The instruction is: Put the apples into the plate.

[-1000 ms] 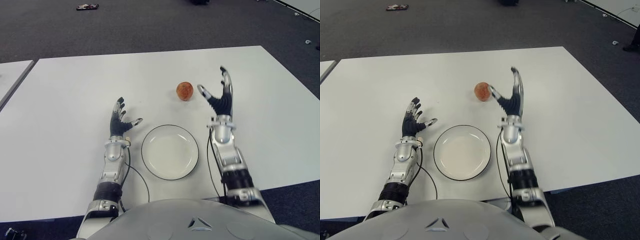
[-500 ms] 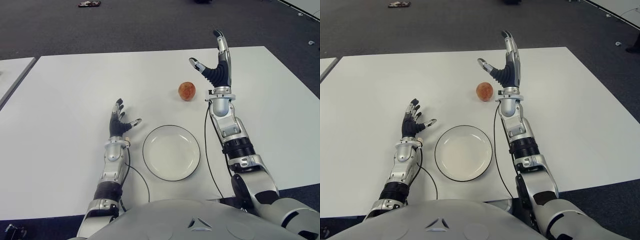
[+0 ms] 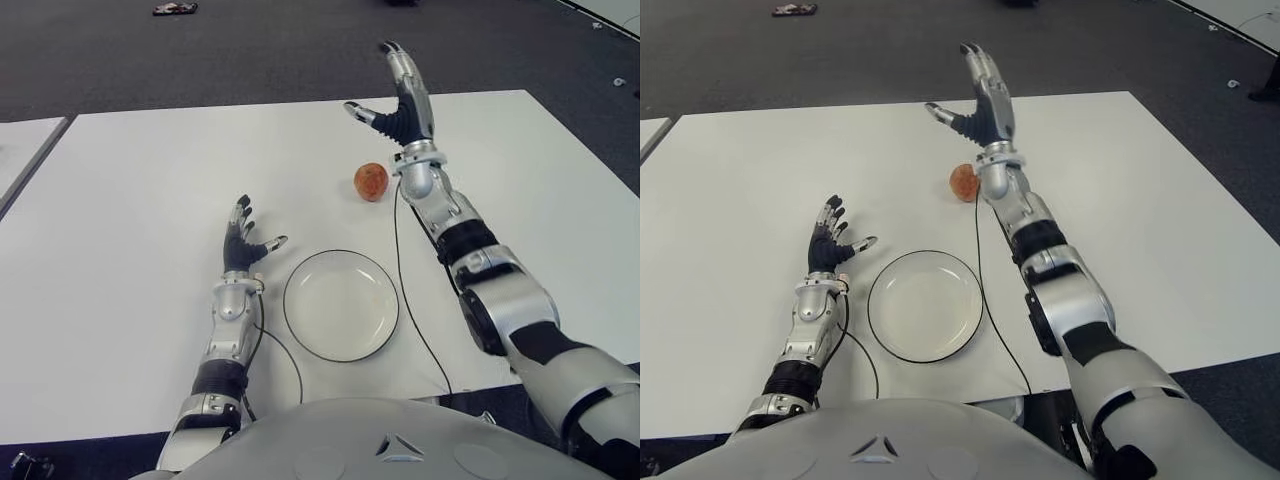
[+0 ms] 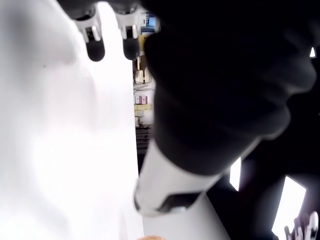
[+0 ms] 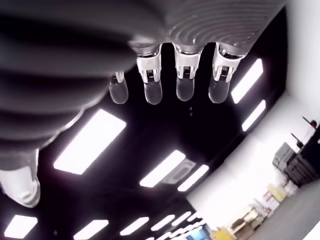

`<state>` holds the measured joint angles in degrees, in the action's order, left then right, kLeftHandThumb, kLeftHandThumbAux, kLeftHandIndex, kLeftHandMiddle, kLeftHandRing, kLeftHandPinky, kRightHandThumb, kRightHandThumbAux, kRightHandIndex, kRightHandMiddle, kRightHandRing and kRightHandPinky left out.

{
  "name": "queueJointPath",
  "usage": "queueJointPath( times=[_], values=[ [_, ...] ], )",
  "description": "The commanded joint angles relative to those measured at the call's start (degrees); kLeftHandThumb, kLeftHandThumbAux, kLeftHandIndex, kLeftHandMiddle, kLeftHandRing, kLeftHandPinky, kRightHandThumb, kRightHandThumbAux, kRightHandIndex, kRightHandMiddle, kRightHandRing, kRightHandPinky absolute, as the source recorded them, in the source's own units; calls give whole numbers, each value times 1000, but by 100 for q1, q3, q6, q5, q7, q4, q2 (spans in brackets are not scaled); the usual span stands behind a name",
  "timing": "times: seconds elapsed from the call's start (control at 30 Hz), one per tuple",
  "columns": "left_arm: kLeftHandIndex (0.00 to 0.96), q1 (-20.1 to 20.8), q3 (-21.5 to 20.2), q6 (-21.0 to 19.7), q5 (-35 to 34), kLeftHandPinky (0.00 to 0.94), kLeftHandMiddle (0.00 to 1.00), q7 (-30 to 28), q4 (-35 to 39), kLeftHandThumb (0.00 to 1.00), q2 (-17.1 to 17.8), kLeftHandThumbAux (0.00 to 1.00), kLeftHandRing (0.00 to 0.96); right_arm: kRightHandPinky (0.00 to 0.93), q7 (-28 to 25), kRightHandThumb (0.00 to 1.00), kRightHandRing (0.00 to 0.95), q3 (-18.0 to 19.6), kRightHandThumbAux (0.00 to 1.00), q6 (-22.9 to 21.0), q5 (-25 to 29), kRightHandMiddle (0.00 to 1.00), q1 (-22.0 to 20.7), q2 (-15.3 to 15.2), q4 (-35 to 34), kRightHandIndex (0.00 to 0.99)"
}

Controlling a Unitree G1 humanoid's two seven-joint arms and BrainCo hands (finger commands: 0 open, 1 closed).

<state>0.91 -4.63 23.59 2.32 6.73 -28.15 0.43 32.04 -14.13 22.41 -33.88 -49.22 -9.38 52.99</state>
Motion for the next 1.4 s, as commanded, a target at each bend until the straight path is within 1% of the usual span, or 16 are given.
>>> queueJointPath(
  times=[0.03,0.2,0.4,0.63,0.87,0.97,1.2,1.4],
  values=[
    [0,34,13,80,87,44,42,90,-140,0,8,398,30,69,385,183,1,-311,480,-19,-272,0,-483,133,819,0],
    [0,43,23,103,118,38,42,120,-189,0,-15,396,29,71,717,183,1,-596,458,-78,-459,0,-823,214,1344,0],
    [0,71,40,113,159,36,38,185,-254,0,-39,393,24,37,774,171,0,-924,435,-319,-648,0,-1025,373,1762,0],
    [0,54,62,105,164,33,34,230,-225,0,-56,394,21,14,609,164,0,-1225,409,-609,-761,0,-916,541,2178,0],
    [0,50,77,150,156,30,33,249,-251,0,-52,389,18,0,436,178,0,-1440,407,-765,-806,0,-791,580,2318,0],
    [0,51,69,240,126,31,34,224,-304,0,-54,390,20,0,368,186,0,-1587,411,-894,-885,0,-691,605,2382,0],
    [0,46,66,330,118,35,38,210,-366,0,-45,388,24,0,229,190,0,-1744,422,-1065,-924,0,-616,600,2398,0],
    [0,27,69,280,119,32,36,219,-328,0,-53,385,22,0,173,198,0,-1844,440,-1174,-954,0,-476,516,2399,0]
  ],
)
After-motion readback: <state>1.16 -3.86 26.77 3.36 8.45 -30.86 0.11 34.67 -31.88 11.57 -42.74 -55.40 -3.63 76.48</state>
